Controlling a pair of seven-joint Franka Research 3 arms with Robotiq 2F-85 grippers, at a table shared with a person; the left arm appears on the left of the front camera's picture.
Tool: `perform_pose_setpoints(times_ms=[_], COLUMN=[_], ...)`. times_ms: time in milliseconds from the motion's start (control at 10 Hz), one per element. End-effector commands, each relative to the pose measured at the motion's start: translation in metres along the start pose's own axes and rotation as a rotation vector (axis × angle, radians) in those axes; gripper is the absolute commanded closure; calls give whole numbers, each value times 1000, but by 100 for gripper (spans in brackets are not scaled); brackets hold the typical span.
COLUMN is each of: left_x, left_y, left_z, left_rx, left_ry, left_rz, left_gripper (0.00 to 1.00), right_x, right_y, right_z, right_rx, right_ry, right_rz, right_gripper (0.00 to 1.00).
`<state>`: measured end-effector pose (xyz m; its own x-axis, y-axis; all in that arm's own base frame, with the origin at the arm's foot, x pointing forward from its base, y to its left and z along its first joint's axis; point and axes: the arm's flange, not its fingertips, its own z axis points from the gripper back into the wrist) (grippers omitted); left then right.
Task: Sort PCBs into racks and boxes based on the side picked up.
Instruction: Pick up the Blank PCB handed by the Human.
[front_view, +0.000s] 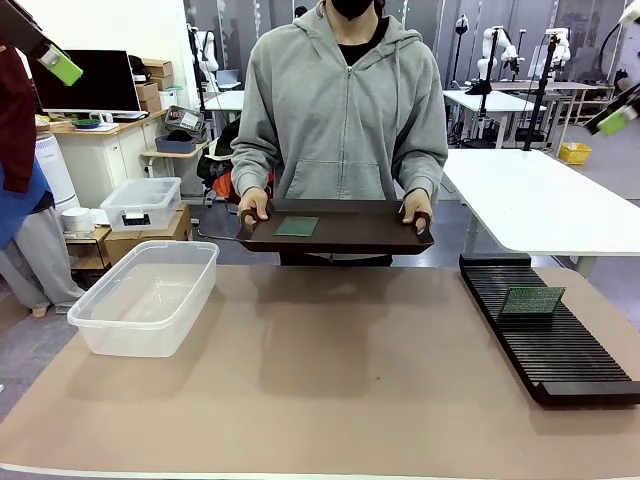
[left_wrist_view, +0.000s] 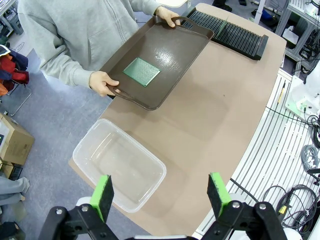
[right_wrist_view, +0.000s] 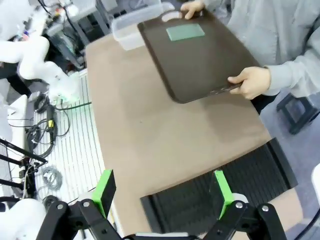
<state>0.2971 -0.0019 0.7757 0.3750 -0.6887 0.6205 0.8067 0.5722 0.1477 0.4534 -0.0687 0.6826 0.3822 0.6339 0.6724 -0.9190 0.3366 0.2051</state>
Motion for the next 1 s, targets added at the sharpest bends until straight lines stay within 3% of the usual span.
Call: perform_pose_setpoints(times_ms=[0,300,600,900], left_x=[-2,-2,-2,-2], left_y=[0,0,0,0], left_z=[-1,-1,-1,-1], left_rx=[-10,-10,-10,-10], left_ry=[-8,-8,-8,-8], left_rz=[-4,-4,-4,-4], left_gripper=[0,0,0,0], right_x=[26,46,44,41], right_y=[18,48,61,66], right_z=[26,57,67,71], right_rx=[-35,-142,-223,-336], right_ry=[74,92,5,-68], right_rz=[-13,88,237,279], right_gripper=[0,0,0,0])
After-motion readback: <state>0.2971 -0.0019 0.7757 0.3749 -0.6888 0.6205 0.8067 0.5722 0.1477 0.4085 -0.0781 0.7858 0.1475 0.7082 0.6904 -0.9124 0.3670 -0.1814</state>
